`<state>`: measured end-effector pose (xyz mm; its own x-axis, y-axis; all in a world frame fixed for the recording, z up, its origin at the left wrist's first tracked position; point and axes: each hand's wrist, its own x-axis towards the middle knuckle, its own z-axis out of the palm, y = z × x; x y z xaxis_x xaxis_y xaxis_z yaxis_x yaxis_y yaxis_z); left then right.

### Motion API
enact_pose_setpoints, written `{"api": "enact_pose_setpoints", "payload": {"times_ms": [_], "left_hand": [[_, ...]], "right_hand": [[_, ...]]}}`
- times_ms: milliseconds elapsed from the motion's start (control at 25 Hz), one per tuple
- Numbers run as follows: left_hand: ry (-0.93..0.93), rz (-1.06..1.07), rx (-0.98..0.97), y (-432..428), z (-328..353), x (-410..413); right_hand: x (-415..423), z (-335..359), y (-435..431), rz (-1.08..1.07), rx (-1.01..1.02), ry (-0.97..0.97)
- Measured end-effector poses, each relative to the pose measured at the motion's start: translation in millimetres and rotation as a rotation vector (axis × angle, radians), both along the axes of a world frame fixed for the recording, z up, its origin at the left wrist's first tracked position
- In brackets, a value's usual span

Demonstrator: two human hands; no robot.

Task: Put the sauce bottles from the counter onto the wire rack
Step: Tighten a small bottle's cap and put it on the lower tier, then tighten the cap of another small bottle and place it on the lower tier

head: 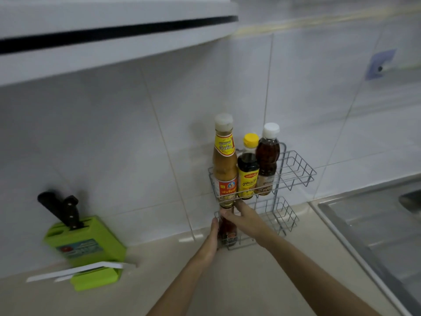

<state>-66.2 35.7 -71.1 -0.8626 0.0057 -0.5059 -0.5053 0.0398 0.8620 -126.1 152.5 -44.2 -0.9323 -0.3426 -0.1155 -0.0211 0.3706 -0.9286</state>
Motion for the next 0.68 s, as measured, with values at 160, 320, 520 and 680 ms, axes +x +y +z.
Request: {"api": "enact_pose_setpoints", "payload": {"times_ms": [160,320,520,680], "left_hand": [[-0.023,-0.006,-0.141,-36,-6,34],[-0.004,-0.013,-0.223,-74,-8,115],[0.000,-0.013,-0.327,-109,-42,234],[-0.027,-0.117,-0.529,-116,-67,303]], "right_hand": [[29,10,28,-0.115,-0.050,-0.124],[87,27,43,-0.072,0.079,-0.036],[185,49,18,0.381,0.227,0.152],[264,46,-15,0.745,0.487,0.475]]}}
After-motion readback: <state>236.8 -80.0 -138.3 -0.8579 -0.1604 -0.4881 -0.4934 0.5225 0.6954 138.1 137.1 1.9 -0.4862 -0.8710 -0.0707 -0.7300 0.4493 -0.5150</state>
